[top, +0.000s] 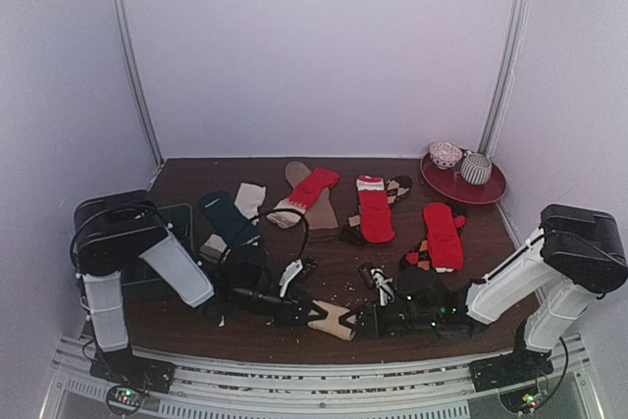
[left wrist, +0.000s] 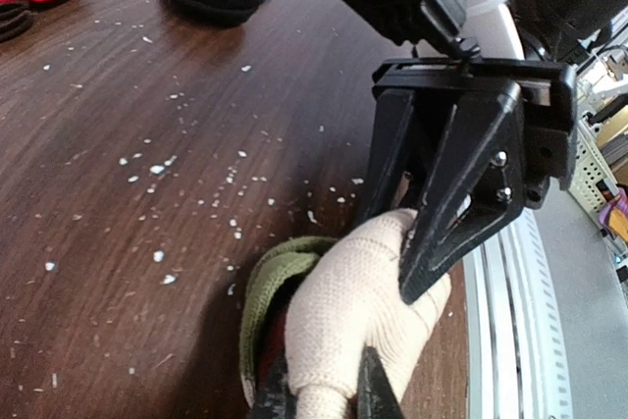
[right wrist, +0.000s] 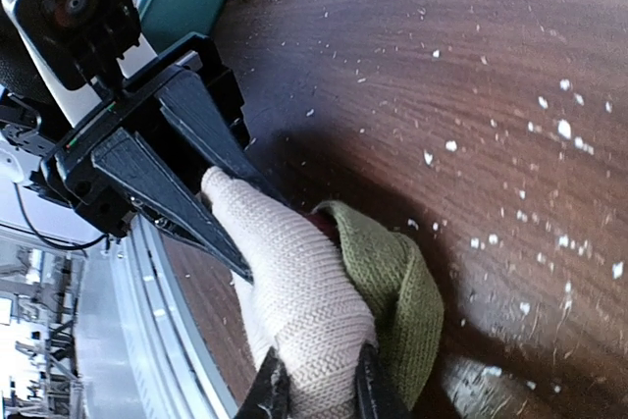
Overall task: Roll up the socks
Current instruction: Roll a pair of socks at the center of the board.
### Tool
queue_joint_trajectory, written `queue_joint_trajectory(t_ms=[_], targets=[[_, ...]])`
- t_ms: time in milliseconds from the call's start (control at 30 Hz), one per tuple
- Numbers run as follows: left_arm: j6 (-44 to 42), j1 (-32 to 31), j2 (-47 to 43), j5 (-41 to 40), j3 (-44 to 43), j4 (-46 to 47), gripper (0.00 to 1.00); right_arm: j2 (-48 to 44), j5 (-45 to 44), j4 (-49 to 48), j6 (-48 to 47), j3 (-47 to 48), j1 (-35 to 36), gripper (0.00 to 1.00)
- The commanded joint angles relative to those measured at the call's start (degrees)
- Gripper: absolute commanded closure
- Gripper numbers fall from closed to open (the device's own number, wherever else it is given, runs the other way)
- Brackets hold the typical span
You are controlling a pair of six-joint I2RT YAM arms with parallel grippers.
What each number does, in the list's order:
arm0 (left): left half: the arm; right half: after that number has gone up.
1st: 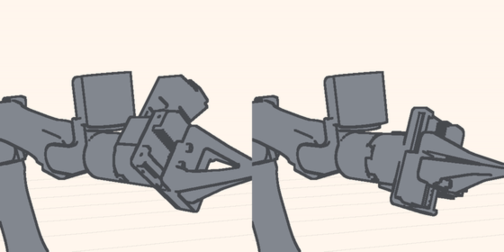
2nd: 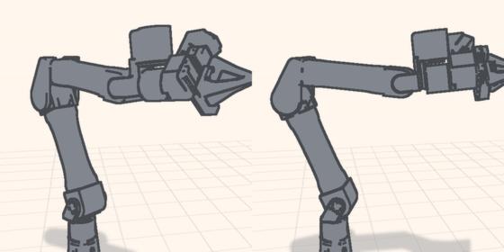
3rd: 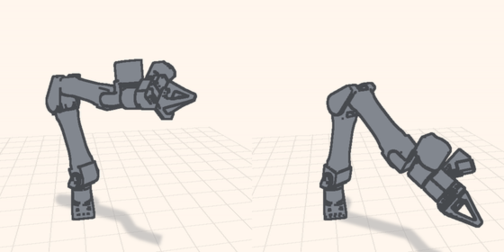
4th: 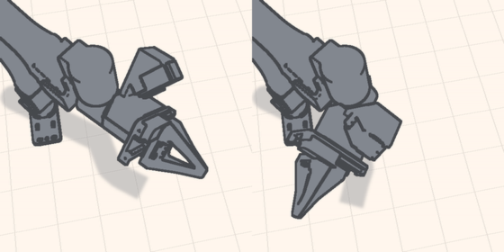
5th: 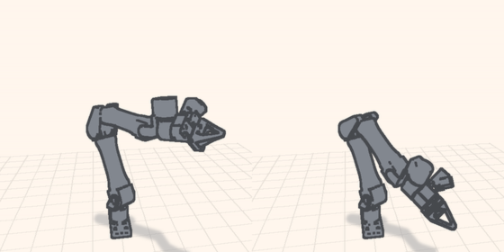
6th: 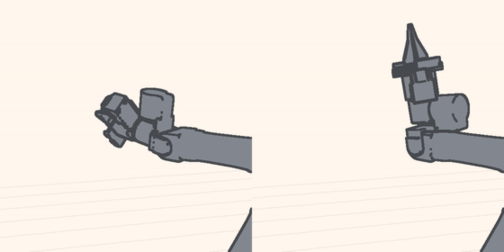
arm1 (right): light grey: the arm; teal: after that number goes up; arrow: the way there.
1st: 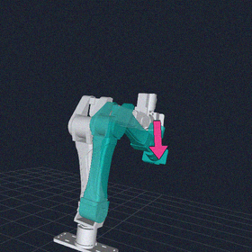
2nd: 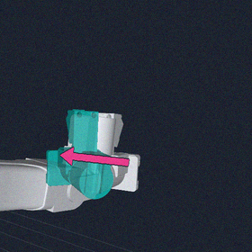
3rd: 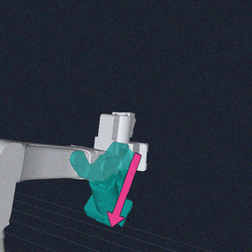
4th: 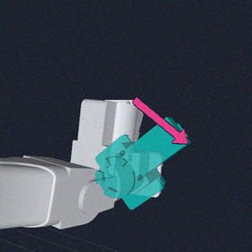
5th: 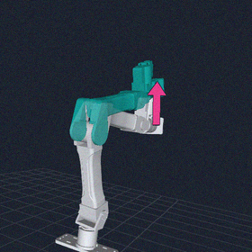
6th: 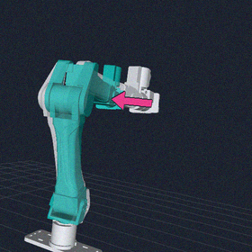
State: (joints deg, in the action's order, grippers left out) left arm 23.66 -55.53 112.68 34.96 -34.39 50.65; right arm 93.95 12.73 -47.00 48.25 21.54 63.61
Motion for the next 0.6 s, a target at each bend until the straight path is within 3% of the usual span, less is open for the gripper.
queue_joint_trajectory(t_ms=[0,133,333,433,467,567], targets=[[-3.5,-0.9,0.7,-4.4,1.7,-22.3,0.95,3.7,3.0,-3.6,7.7,-6.6,1.1,0.94],[-5.8,-0.9,-4.3,-6.4,-0.5,-24.3,0.76,5.1,3.0,-5.6,9.5,-8.2,1.6,0.94],[-8.2,-0.9,-6.0,-7.5,-5.3,-28.5,0.64,6.4,2.3,-5.4,11.6,-9.0,2.2,0.95],[-8.9,-0.9,-7.1,-7.6,-5.1,-27.8,0.51,6.2,2.1,-4.1,11.6,-9.0,2.3,0.95],[-9.3,-0.9,-7.7,-7.7,-4.6,-27.1,0.37,6.0,2.0,-3.2,11.4,-8.9,2.3,0.95],[-12.0,-0.9,-9.8,-7.2,-3.3,-24.2,0.15,5.4,1.4,1.3,10.1,-7.5,2.3,0.95]])
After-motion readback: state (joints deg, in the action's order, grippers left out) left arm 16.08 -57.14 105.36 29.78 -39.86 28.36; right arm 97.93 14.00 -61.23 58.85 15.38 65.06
